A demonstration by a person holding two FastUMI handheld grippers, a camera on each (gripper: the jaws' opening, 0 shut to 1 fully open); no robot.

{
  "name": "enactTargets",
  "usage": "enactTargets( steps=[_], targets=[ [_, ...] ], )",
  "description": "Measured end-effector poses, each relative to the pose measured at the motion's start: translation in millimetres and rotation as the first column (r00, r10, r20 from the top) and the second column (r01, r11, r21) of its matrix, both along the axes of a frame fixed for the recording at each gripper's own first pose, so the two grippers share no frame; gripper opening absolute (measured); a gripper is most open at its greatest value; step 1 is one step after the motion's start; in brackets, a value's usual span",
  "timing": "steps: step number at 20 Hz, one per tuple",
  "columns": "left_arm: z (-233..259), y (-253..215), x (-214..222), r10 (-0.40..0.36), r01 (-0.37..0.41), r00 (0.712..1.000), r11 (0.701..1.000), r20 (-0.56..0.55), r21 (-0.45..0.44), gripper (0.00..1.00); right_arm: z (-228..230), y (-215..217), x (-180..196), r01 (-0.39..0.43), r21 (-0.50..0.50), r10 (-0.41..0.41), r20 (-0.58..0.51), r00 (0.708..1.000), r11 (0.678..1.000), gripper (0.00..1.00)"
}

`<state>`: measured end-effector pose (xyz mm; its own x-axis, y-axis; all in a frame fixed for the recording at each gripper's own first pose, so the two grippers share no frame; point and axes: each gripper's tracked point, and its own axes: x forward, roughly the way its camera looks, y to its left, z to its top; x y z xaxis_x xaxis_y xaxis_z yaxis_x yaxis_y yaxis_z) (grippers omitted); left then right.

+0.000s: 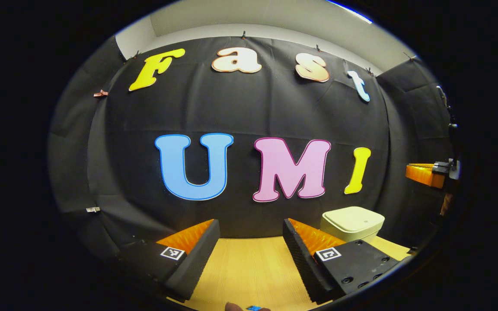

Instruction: Press the lid of the desktop garbage bin to open it, pick up the crumpled paper on the desktop and throw it into the bin, then pick up the pop can on the desktop and drop it into the bin, and finally close the garbage bin lid.

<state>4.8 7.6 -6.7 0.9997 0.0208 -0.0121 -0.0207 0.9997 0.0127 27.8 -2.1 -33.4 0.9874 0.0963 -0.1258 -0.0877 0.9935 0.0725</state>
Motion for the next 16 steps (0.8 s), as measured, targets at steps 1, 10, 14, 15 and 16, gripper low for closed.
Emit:
enactTargets(
  steps=[1, 10, 14, 15, 16],
  targets=[
    [-3, 0, 0, 0.004, -0.004, 1.000, 1.000, -0.002, -0.002, 0.95, -17, -3, 8, -0.015, -0.017, 0.014, -0.059, 0.998, 1.000, 0.05],
    [-14, 1, 14, 0.018, -0.018, 1.000, 1.000, -0.024, -0.016, 0.95, -159, -4, 68, -0.114, 0.041, 0.120, -0.454, 0.883, 0.993, 0.05],
    [-20, 0, 22, 0.018, -0.019, 0.999, 1.000, -0.031, -0.020, 0.95, -197, -5, 82, -0.109, 0.121, 0.159, -0.588, 0.793, 0.987, 0.05],
    [-20, 2, 24, 0.021, -0.021, 0.999, 1.000, -0.034, -0.021, 0.95, -204, -5, 85, -0.106, 0.131, 0.164, -0.607, 0.778, 0.986, 0.06],
    [-20, 2, 25, 0.023, -0.024, 0.999, 0.999, -0.036, -0.022, 0.95, -211, -6, 86, -0.109, 0.126, 0.165, -0.623, 0.765, 0.986, 0.06]
  ],
)
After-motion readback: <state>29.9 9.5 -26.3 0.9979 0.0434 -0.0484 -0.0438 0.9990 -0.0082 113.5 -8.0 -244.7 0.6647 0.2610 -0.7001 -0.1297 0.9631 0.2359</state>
